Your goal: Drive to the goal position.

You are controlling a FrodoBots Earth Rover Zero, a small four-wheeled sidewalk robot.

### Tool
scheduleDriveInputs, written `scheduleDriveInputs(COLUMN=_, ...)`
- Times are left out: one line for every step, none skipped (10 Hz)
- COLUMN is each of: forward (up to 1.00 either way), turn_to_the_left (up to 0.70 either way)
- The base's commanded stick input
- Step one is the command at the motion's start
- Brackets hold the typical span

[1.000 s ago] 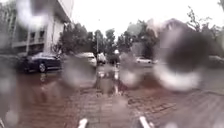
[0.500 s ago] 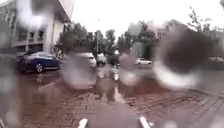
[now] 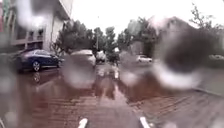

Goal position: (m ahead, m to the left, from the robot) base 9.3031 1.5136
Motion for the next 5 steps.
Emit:
scheduleDriveInputs(forward=0.70, turn_to_the_left=0.00)
scheduleDriveInputs(forward=0.70, turn_to_the_left=0.00)
scheduleDriveInputs(forward=0.70, turn_to_the_left=0.00)
scheduleDriveInputs(forward=0.70, turn_to_the_left=0.00)
scheduleDriveInputs(forward=0.70, turn_to_the_left=0.00)
